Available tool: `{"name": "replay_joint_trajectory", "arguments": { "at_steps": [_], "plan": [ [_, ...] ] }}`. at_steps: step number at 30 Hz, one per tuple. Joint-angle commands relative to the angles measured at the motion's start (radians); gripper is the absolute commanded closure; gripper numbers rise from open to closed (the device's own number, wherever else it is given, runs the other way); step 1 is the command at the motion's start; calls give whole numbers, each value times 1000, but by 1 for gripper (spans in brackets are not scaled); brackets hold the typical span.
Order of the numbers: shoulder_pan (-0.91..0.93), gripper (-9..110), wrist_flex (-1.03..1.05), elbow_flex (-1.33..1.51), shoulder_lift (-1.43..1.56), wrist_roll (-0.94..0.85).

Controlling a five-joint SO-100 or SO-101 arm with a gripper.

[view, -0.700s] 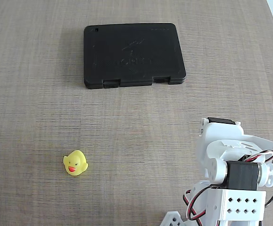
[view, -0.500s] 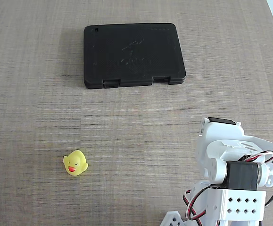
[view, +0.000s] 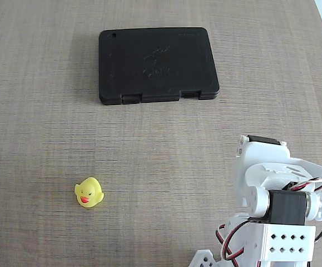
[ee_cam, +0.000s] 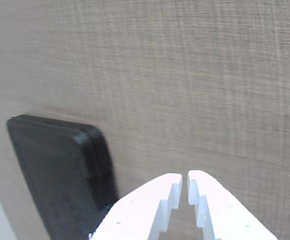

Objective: Grasp a duck and put it on the black surface.

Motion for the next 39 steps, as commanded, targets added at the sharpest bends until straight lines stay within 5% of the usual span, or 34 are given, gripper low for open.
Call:
{"name": "replay_joint_trajectory", "arguments": {
  "at_steps": [1, 6, 20, 30, 39],
  "plan": [
    [-9, 101, -69, -170, -221, 2],
    [-94, 101, -110, -462, -557, 2],
    [-716, 98, 176, -1065, -1396, 2],
    [-873, 74, 212, -1158, -1667, 2],
    [-996, 73, 213, -1155, -1761, 2]
  ]
}}
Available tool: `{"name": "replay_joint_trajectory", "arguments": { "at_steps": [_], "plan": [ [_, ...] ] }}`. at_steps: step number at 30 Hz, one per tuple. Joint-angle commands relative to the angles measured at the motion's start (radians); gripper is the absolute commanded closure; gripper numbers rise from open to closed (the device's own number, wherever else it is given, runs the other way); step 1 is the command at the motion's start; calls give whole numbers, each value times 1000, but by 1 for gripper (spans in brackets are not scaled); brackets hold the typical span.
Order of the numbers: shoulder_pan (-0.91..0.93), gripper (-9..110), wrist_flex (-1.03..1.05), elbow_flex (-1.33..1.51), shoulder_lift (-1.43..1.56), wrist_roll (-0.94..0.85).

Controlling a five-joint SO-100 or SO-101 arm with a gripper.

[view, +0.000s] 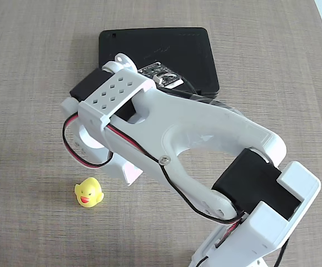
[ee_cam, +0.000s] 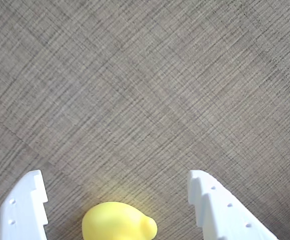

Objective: Grasp a duck and put it on the black surface.

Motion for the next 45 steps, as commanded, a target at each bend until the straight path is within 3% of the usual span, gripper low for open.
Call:
{"name": "replay_joint_trajectory", "arguments": {
  "at_steps": [1, 19, 45],
  "plan": [
    [-41, 73, 8, -46, -5, 3],
    [-164, 73, -5, -44, -15, 8],
    [-167, 73, -8, -83, -57, 15]
  ]
}}
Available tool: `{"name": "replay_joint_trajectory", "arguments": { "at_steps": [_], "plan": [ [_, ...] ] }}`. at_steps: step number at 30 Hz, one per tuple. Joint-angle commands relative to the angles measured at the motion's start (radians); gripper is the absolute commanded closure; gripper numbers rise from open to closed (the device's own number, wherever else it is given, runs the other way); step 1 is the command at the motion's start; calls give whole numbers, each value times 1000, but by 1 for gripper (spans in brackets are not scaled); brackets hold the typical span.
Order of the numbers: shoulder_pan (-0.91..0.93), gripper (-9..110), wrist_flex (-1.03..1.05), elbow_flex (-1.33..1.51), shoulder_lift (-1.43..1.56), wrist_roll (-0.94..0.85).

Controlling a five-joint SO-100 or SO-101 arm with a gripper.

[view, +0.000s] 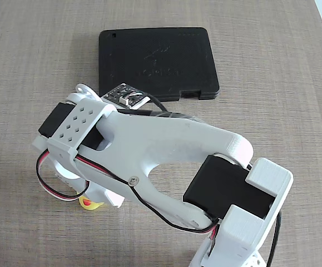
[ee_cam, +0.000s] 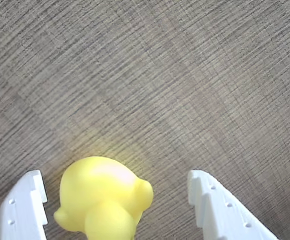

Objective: Grasp a duck and put it on the black surface.

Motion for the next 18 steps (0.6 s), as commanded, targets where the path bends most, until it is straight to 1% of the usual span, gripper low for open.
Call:
{"name": "replay_joint_trajectory", "arguments": {
  "at_steps": [1, 9, 15, 18],
  "plan": [
    [-9, 73, -8, -52, 54, 8],
    [-11, 73, -8, -38, 55, 8],
    [-52, 73, -8, -48, 54, 8],
    [-55, 76, -9, -46, 54, 8]
  ]
}}
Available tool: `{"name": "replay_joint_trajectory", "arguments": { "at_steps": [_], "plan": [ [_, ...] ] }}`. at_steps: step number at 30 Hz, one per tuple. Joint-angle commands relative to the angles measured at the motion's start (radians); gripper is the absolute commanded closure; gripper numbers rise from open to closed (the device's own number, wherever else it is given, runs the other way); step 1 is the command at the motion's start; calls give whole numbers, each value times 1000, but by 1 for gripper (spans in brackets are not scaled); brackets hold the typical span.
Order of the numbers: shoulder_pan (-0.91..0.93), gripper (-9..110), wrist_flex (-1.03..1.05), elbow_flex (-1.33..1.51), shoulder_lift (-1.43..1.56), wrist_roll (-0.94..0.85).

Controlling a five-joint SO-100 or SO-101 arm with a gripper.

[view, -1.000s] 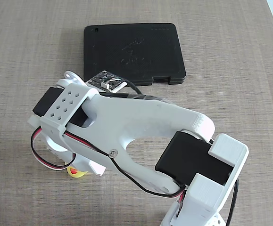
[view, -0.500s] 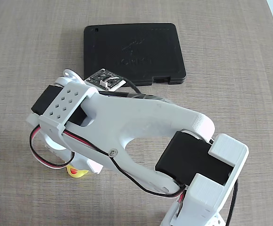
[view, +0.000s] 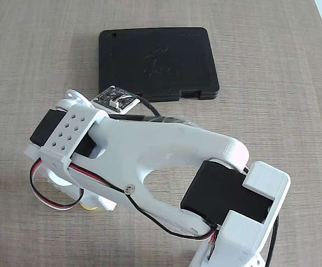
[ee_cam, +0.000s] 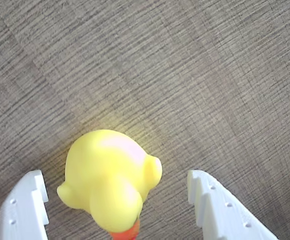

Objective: Grasp a duck and put it on the black surface.

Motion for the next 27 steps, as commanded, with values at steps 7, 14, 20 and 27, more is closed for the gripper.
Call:
{"name": "replay_joint_trajectory", "arguments": {
  "at_steps": [7, 14, 20, 27],
  "plan": [
    [2, 95, -55, -26, 52, 8],
    [3, 98, -137, 32, 38, 8],
    [5, 98, -124, 31, 74, -2],
    [103, 98, -15, 18, 330, -6]
  ]
}}
